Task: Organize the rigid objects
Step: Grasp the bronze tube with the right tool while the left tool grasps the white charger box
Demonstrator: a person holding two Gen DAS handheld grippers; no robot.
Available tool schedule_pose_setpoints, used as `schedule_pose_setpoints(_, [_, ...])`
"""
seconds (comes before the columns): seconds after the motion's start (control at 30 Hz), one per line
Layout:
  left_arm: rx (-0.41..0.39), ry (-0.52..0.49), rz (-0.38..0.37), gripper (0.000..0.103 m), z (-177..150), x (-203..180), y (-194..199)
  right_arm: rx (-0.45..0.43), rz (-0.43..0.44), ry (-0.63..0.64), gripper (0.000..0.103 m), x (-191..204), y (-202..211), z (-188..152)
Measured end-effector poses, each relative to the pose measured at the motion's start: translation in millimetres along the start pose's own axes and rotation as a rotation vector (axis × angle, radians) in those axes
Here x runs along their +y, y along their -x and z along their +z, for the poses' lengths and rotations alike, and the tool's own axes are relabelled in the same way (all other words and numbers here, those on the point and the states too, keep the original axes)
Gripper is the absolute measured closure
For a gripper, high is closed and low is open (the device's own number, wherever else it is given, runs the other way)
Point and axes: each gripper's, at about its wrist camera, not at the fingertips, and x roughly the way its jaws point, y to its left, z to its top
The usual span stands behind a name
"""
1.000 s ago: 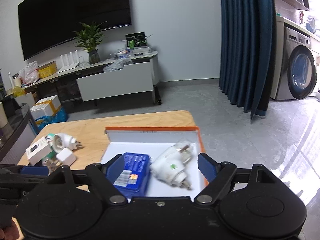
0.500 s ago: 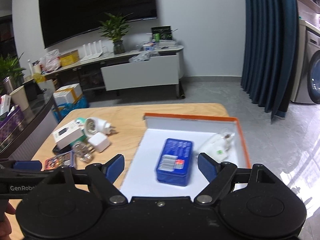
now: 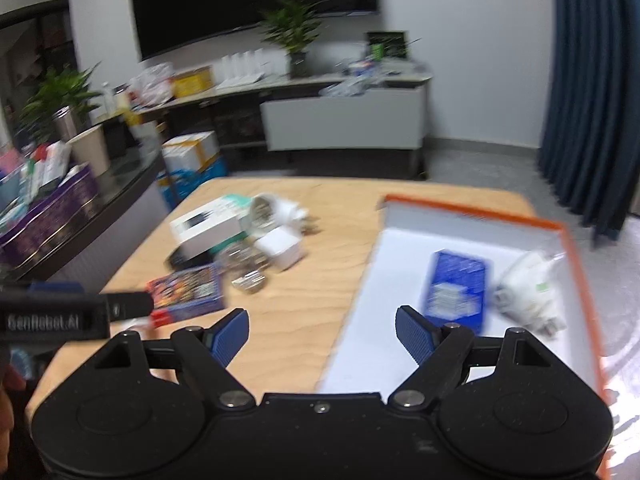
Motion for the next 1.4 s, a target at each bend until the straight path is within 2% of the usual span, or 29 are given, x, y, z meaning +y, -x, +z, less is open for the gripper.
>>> schedule_pose_setpoints(0.2, [0.026, 0.05, 0.078, 0.01, -2, 53, 2, 0.1, 0.196, 0.127, 0.008, 61, -33, -19])
schedule_pose_setpoints(0.3, [0.035, 0.072, 0.101, 0.01, -3, 72, 4, 0.139, 0.26, 0.209, 0.008, 96, -49, -27])
schedule_pose_setpoints(0.4, [0.037, 0.069, 0.093, 0.009, -1, 78, 4, 0.163, 0.27, 0.261, 0.008, 121, -65, -31])
schedule_pose_setpoints(0.5, [0.028, 0.053, 0.075, 0.008, 5, 78, 1, 0.176, 0.255, 0.265, 0.009, 129, -80, -31])
schedule_pose_setpoints(0.57, [0.017, 0.034, 0.059, 0.008, 11, 75, -5, 0.194, 0.243, 0.245, 0.014, 128, -91, -30])
schedule_pose_setpoints(0.6, [0.012, 0.024, 0.052, 0.007, 15, 73, -9, 0.201, 0.243, 0.235, 0.022, 126, -94, -30])
schedule_pose_setpoints(0.63, [0.007, 0.014, 0.043, 0.007, 19, 72, -14, 0.182, 0.229, 0.247, 0.036, 125, -94, -31])
schedule_pose_setpoints(0.7, [-0.003, -0.001, 0.025, 0.005, 28, 68, -26, 0.163, 0.22, 0.269, 0.056, 124, -92, -31])
schedule_pose_setpoints(0.8, [-0.008, -0.043, -0.023, 0.004, 43, 60, -48, 0.15, 0.186, 0.209, 0.057, 107, -90, -31])
schedule_pose_setpoints(0.97, [-0.007, -0.225, -0.071, 0.001, 64, 36, -94, 0.127, 0.144, 0.093, 0.057, 67, -75, -30])
schedule_pose_setpoints(1.17, [-0.005, -0.395, -0.076, 0.002, 72, 11, -140, 0.083, 0.142, 0.009, 0.057, 35, -54, -28])
schedule_pose_setpoints(1.23, [0.005, -0.416, -0.095, 0.004, 73, 8, -150, 0.064, 0.138, -0.004, 0.057, 29, -48, -26])
schedule_pose_setpoints(1.27, [0.015, -0.423, -0.103, 0.009, 73, 8, -155, 0.057, 0.135, -0.01, 0.057, 27, -46, -25])
schedule_pose_setpoints(1.3, [0.029, -0.424, -0.111, 0.025, 73, 7, -160, 0.05, 0.133, -0.016, 0.057, 25, -45, -24])
schedule_pose_setpoints(1.33, [0.045, -0.416, -0.115, 0.032, 73, 8, -164, 0.044, 0.13, -0.022, 0.057, 24, -45, -23])
schedule_pose_setpoints(1.37, [0.022, -0.418, -0.094, 0.041, 73, 8, -162, 0.039, 0.128, -0.027, 0.057, 23, -45, -22])
schedule_pose_setpoints(1.4, [0.023, -0.406, -0.098, 0.041, 73, 8, -160, 0.034, 0.128, -0.032, 0.057, 22, -44, -22])
